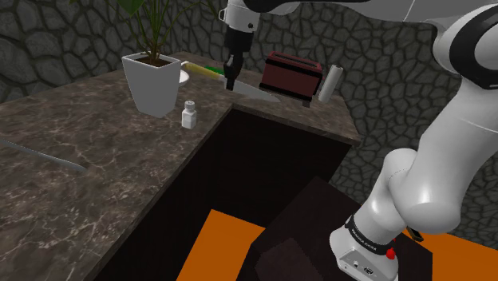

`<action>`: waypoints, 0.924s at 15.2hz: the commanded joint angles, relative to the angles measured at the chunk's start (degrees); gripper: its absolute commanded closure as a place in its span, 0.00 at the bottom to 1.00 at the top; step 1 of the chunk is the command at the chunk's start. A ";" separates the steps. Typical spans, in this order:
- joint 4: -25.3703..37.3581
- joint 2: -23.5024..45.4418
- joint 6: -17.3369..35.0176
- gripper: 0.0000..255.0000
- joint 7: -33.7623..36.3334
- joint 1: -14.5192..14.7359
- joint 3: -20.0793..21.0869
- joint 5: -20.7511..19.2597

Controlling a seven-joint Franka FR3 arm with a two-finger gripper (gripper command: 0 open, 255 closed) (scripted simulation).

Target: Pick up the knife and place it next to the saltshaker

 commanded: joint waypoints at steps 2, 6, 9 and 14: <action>3.75 2.66 -1.07 1.00 3.67 1.85 1.76 0.22; 9.83 7.34 -2.47 1.00 8.07 4.20 3.77 0.34; 15.46 11.48 -3.96 1.00 11.22 6.01 5.07 0.29; 27.76 20.00 -7.73 1.00 16.16 9.12 6.83 -0.02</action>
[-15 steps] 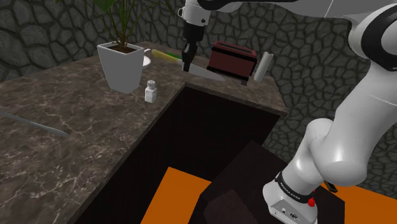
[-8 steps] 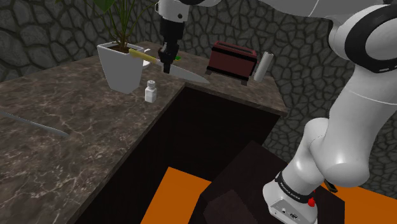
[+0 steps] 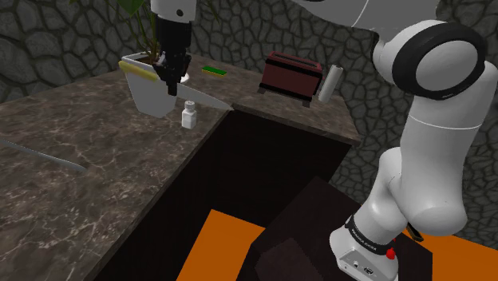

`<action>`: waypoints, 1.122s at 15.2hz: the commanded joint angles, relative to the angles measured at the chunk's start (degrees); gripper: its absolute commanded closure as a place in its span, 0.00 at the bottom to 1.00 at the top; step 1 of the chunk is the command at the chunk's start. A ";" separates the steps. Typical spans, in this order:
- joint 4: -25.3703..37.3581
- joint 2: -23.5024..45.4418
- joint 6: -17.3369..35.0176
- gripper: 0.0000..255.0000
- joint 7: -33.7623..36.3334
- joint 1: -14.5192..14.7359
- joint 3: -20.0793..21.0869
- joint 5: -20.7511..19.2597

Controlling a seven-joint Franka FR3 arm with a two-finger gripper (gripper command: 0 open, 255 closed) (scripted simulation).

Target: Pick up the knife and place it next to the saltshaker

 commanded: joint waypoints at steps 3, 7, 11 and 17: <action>9.08 6.52 -2.55 1.00 2.95 2.00 0.87 -0.27; 4.57 5.62 1.05 1.00 2.96 2.03 0.87 -0.28; 0.69 5.11 4.42 1.00 2.97 2.04 0.87 -0.29; -4.24 4.91 9.15 1.00 2.98 2.05 0.87 -0.29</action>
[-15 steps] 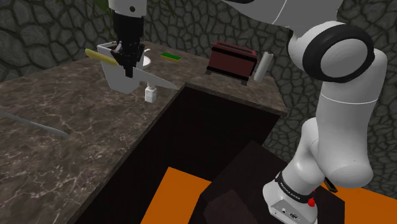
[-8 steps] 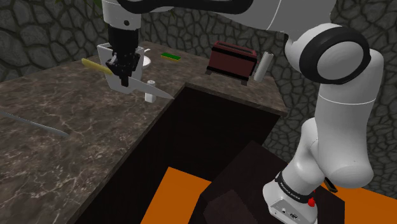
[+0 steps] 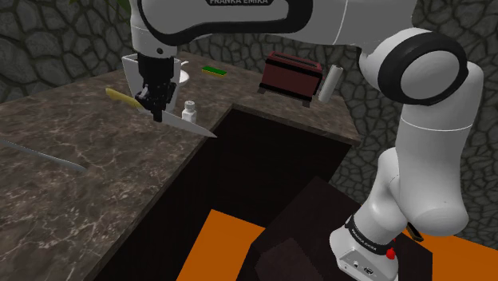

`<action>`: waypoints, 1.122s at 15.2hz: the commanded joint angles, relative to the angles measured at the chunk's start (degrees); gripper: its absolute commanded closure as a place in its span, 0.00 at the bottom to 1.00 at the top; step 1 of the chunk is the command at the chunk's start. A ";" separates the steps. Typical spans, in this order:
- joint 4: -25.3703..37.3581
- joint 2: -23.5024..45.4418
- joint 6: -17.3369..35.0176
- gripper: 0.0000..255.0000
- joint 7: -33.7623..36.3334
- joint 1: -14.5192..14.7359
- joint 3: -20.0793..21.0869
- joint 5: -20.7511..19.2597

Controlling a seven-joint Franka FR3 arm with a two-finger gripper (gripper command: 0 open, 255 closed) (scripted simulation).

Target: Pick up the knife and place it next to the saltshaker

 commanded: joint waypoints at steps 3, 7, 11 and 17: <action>-2.74 0.37 3.14 1.00 -0.01 -0.01 0.00 0.01; -5.28 0.73 6.04 1.00 -0.01 0.00 0.00 0.01; -7.53 1.29 8.85 1.00 -0.01 0.00 0.01 0.01; -9.06 1.85 10.94 1.00 0.00 0.00 0.01 0.02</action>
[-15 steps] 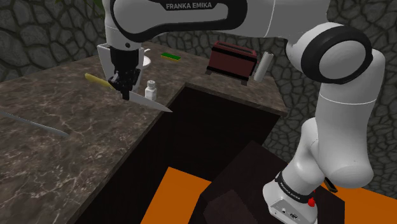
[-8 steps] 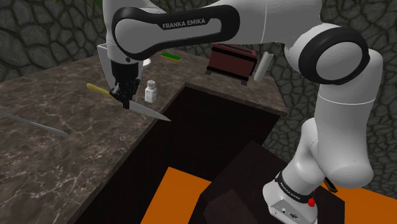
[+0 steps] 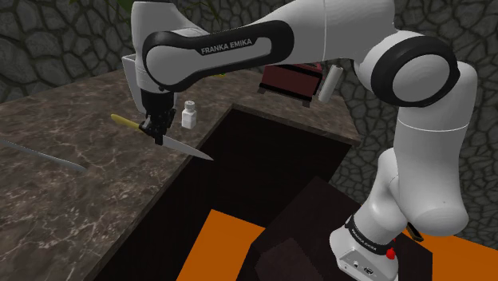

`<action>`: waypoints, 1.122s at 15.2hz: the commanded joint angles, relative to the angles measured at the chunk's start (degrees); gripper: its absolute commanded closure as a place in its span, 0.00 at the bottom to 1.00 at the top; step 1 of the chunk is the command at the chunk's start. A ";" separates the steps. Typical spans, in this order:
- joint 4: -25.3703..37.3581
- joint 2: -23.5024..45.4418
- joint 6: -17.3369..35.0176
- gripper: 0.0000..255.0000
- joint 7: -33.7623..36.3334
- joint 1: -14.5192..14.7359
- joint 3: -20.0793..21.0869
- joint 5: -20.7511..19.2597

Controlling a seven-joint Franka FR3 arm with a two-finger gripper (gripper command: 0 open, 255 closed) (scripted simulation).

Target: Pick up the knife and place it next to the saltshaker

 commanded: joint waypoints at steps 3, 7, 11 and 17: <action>-0.06 0.01 0.10 1.00 0.00 0.00 0.00 0.00; -0.06 0.01 0.09 0.00 0.00 0.00 0.00 0.00; -0.06 0.01 0.09 0.00 0.00 0.00 0.00 0.00; 4.85 -1.59 -6.41 0.00 0.01 0.01 0.00 -0.02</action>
